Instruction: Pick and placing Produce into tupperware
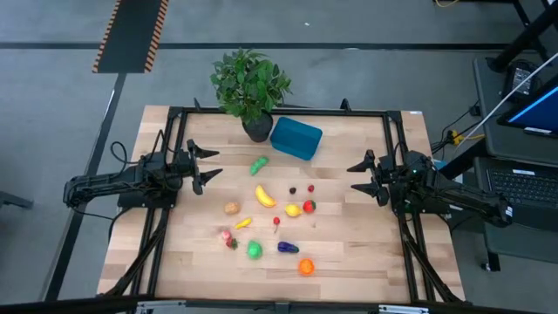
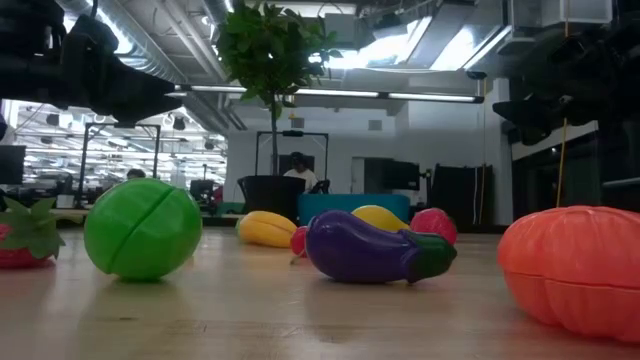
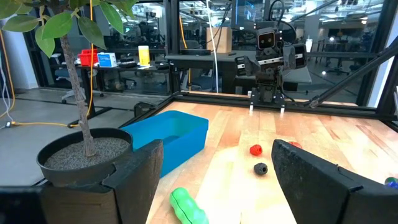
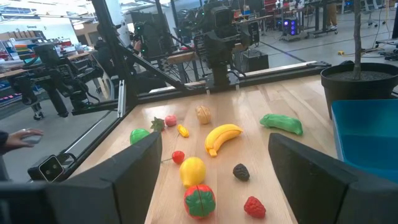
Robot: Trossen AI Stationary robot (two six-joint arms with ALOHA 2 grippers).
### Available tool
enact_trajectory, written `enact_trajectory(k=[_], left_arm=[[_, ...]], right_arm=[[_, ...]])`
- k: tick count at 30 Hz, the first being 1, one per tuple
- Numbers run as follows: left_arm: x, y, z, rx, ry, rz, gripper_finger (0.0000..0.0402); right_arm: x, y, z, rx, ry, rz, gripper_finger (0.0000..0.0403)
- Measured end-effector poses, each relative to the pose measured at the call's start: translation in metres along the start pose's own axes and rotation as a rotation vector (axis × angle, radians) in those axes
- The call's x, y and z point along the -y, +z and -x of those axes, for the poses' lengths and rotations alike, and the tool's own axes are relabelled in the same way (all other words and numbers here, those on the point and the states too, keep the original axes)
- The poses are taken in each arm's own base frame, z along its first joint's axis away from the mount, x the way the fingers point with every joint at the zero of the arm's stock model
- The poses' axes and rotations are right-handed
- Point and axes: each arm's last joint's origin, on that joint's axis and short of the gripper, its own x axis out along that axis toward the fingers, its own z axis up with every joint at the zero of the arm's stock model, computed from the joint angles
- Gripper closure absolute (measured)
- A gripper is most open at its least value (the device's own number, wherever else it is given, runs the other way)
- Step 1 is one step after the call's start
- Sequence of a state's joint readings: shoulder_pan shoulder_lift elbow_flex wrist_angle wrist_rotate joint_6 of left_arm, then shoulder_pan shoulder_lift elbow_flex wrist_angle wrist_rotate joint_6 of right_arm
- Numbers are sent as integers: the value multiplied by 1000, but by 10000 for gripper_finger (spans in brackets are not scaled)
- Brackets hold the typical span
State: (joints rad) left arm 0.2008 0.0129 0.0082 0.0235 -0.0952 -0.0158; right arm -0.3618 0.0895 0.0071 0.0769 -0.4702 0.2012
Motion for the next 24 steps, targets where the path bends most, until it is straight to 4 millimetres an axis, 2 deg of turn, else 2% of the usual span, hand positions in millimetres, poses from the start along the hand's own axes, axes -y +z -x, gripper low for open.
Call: enact_trajectory(k=[24], left_arm=[[0, 0, 0, 0, 0, 0, 108]], right_arm=[[0, 0, 0, 4, 1, 32, 106]])
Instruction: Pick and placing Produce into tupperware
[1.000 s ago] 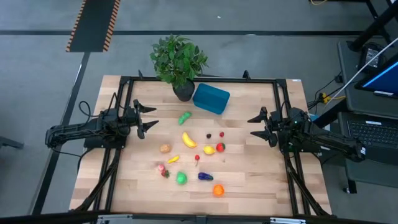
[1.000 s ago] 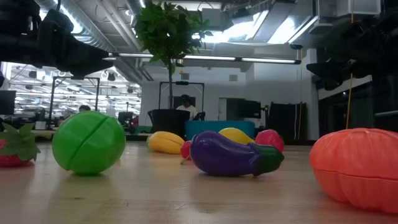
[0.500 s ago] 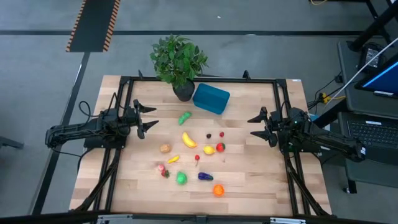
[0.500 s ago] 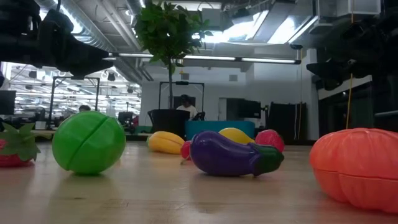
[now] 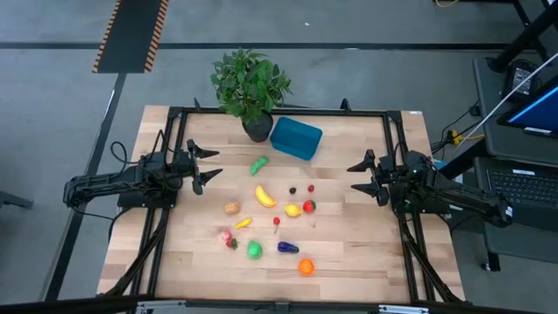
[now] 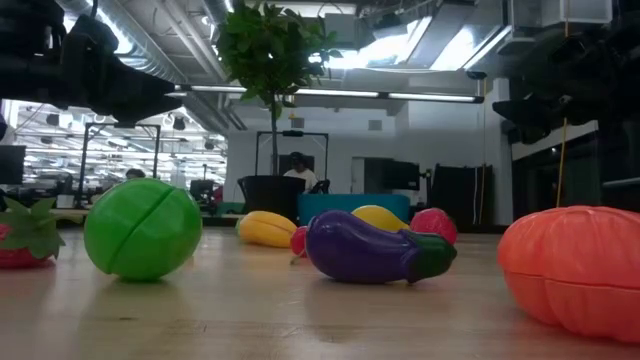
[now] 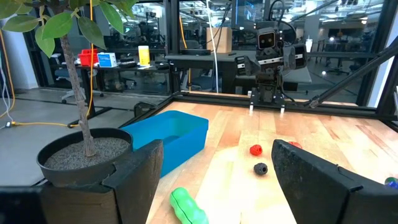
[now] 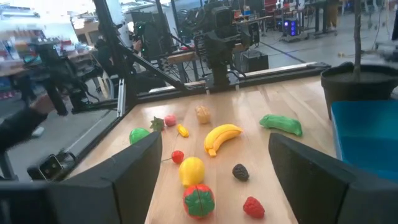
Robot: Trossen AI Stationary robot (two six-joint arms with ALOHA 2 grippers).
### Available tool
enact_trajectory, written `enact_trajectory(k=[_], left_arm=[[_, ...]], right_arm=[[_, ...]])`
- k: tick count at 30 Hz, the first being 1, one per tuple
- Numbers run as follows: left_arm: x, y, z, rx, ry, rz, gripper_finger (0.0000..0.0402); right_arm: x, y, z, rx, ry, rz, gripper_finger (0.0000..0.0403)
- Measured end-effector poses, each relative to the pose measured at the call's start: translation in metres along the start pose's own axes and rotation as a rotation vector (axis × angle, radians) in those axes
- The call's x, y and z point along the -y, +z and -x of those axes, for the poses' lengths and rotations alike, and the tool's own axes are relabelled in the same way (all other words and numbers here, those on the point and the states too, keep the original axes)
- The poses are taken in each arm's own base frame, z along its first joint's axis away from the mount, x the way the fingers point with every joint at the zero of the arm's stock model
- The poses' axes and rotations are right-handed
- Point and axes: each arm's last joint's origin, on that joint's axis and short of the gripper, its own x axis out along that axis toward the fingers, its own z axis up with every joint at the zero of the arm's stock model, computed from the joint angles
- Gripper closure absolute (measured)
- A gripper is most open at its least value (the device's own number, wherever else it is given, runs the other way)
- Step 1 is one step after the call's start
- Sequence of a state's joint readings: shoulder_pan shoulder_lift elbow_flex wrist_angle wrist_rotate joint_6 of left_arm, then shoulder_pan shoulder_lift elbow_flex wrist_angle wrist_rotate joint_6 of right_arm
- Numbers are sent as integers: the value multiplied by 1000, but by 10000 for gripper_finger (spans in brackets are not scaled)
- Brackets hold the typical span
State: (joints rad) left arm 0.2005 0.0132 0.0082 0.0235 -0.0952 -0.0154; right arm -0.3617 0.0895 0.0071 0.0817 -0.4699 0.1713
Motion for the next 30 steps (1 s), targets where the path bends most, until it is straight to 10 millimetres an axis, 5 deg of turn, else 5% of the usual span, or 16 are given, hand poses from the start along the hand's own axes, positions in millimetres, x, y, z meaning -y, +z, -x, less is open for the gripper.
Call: enact_trajectory(k=[30], left_arm=[[0, 0, 0, 1, 0, 55, 108]], right_arm=[[1, 5, 0, 57, -71, 65, 106]])
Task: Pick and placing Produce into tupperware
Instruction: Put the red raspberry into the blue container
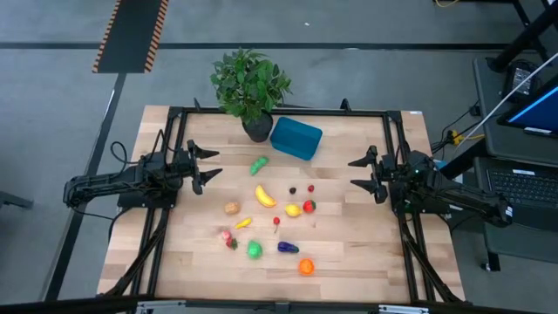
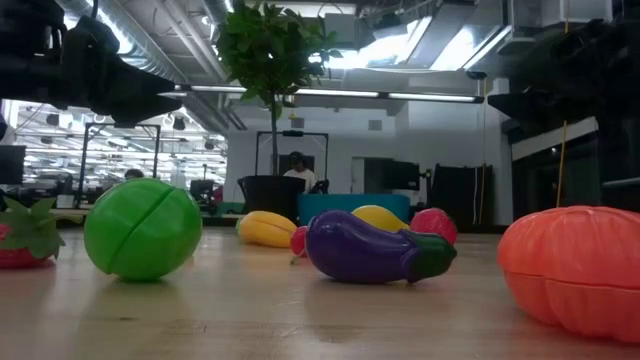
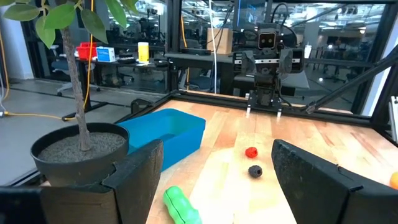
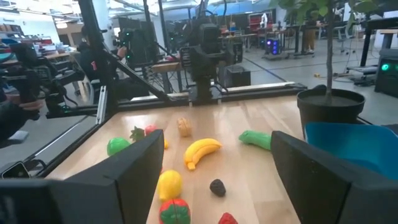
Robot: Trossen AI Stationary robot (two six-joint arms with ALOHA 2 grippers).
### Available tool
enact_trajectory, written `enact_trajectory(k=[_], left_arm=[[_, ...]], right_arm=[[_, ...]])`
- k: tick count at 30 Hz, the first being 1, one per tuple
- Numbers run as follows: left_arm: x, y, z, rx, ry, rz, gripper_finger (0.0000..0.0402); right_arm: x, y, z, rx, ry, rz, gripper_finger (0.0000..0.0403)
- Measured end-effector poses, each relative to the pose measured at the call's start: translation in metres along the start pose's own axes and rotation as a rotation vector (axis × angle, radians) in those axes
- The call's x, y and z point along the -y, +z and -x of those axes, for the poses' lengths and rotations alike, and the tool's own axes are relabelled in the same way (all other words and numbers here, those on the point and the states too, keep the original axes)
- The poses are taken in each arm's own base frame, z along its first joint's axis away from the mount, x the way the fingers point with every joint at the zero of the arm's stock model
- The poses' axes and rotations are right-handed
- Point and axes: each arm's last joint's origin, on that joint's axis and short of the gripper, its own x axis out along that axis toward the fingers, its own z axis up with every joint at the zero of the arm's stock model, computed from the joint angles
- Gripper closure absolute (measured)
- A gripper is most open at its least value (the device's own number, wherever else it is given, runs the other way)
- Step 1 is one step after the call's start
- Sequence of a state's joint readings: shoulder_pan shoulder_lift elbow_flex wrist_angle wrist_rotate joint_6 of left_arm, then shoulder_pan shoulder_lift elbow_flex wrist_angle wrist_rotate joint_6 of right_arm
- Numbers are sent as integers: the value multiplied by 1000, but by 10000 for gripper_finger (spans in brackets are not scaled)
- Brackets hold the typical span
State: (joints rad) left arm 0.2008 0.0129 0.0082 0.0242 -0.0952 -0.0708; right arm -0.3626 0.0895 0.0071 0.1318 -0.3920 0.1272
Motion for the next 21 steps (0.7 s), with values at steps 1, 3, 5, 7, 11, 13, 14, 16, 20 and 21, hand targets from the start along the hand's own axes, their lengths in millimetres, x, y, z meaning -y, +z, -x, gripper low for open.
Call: enact_trajectory(k=[1, 3, 5, 7, 11, 13, 14, 16, 20, 21], left_arm=[[0, 0, 0, 0, 0, 0, 108], [0, 0, 0, 0, 0, 1, 108], [0, 0, 0, 0, 0, 4, 108], [0, 0, 0, 0, -4, 27, 108], [0, 1, 0, 8, -11, 31, 108], [1, 5, 0, 46, -17, 38, 108], [1, 6, 0, 66, -23, 39, 108], [3, 9, -1, 87, -48, 41, 108], [8, 11, -4, 101, -97, 46, 108], [9, 10, -6, 87, -106, 46, 108]], right_arm=[[0, 0, 0, 0, 0, 0, 106], [0, 0, 0, 1, 0, -1, 106], [0, 1, 0, 7, -6, -3, 106], [0, 1, 0, 13, -9, -31, 106], [0, 3, 0, 30, -6, -118, 106], [0, 3, 0, 30, -7, -116, 106], [0, 3, 0, 29, -13, -113, 106], [1, 2, 0, 28, -29, -90, 106], [1, 3, 0, 30, -32, -68, 106], [1, 3, 0, 31, -35, -68, 106]])
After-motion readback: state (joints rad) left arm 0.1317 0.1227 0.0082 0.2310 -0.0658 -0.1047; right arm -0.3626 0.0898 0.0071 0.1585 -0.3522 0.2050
